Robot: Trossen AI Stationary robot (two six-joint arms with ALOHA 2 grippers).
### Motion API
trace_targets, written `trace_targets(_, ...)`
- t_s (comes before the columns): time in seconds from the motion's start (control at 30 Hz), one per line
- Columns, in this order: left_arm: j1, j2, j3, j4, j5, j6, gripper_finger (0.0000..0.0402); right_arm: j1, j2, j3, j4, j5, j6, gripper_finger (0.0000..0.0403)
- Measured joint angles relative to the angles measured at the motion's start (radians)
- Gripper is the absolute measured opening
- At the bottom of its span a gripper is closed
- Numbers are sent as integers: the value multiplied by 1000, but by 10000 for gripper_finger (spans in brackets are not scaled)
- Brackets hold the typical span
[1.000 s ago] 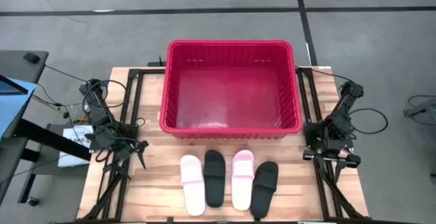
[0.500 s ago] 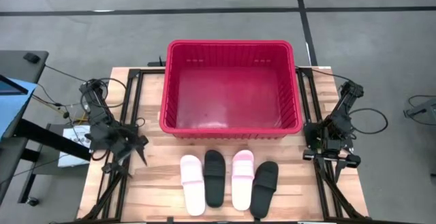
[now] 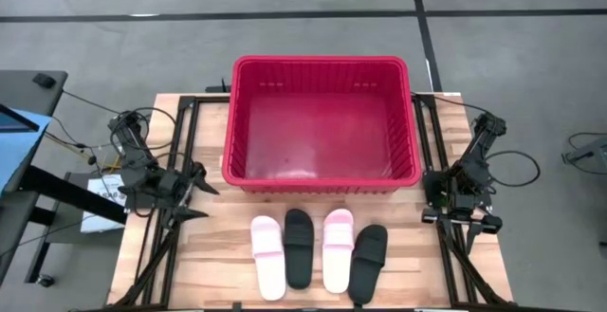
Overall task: Pick and place slides into bin
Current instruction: Put the left pink slide into the red bin
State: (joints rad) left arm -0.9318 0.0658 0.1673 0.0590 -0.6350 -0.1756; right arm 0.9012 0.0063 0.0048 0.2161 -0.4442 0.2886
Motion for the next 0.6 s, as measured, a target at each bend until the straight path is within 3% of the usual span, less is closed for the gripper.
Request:
trace_targets(0.17, 0, 0, 0, 94, -1, -241, 298, 0, 0, 0, 0, 0, 0, 166)
trace_targets(0.6, 2, 2, 0, 135, -25, -536, 298, 0, 0, 0, 0, 0, 0, 166)
